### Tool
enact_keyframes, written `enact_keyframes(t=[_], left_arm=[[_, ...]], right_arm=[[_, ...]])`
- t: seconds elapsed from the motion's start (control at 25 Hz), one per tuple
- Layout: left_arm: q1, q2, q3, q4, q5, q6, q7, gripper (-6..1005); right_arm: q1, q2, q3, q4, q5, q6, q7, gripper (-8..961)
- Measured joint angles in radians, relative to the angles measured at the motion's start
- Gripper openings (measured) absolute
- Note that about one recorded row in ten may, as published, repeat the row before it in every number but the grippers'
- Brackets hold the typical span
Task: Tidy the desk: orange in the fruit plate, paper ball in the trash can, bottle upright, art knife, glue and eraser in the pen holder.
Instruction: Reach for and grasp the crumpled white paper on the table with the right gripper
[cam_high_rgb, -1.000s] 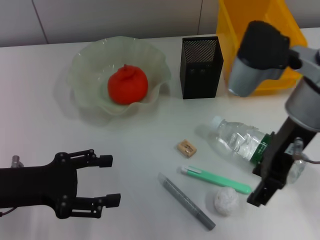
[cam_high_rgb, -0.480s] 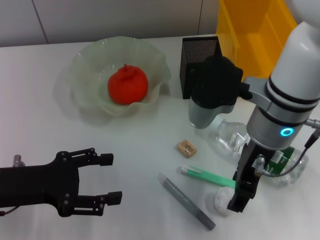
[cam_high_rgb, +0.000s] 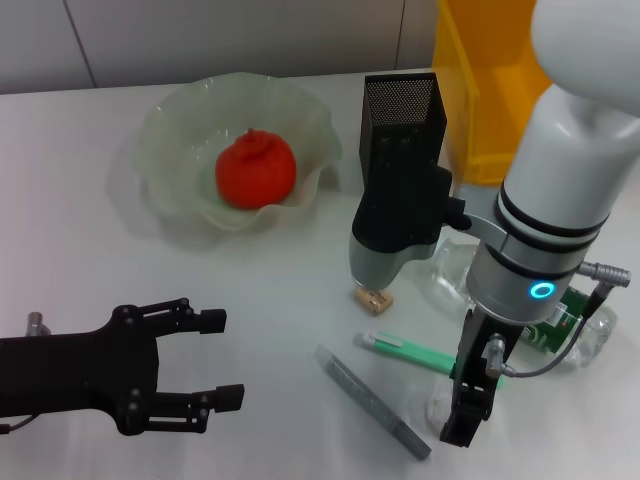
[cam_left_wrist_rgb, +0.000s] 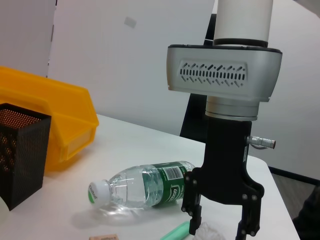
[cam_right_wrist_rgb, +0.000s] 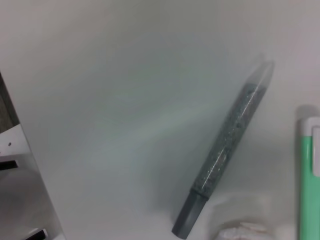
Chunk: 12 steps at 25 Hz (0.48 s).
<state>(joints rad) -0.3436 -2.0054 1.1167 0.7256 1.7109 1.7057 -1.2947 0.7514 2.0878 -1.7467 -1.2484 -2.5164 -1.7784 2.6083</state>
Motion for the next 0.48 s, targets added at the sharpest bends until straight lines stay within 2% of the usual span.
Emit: enact_keyframes(t=[0.36,0.48], left_arm=[[0.002,-0.001,0.000,0.000,0.001,0.000,0.000,854],[0.002,-0.001,0.000,0.000,0.001,0.000,0.000,854]], right_arm=[[0.014,0.000,-0.007,0.068,-0.004,0.047,0.017,674],[0.017,0.000,-0.012,0.082,-0.004,0.054,0.017,561]])
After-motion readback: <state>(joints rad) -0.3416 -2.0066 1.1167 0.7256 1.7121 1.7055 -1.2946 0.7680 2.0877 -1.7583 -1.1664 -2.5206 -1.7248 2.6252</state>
